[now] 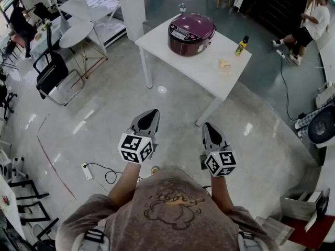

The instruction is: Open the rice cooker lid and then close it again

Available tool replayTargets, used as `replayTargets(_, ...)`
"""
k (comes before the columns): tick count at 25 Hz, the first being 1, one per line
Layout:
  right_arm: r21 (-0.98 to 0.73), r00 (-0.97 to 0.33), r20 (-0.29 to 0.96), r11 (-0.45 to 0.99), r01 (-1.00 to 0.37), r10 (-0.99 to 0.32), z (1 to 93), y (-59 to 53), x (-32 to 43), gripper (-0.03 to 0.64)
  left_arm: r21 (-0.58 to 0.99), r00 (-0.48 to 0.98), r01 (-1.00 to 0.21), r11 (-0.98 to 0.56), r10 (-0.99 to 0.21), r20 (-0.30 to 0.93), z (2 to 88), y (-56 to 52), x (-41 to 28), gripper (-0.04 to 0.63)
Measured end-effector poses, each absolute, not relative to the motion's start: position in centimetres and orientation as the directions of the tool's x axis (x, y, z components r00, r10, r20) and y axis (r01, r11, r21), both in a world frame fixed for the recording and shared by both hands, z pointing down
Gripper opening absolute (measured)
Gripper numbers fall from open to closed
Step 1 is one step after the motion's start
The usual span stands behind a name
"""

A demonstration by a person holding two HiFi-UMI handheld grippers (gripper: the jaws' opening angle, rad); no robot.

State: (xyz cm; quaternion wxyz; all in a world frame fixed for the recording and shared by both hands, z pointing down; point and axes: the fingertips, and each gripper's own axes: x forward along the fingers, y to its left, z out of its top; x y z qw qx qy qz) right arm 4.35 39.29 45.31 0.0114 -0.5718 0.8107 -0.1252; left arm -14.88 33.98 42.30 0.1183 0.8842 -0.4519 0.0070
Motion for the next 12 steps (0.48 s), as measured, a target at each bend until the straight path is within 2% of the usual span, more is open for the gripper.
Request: replayTargets(12,-0.209,-0.349,0.140,0.317,-0.925,-0.927,45.1,40.5,2.5,0.000,0.215,0.609,-0.787,-0.579,-0.786,0.110,41.8,34.9,-16.3,0.021)
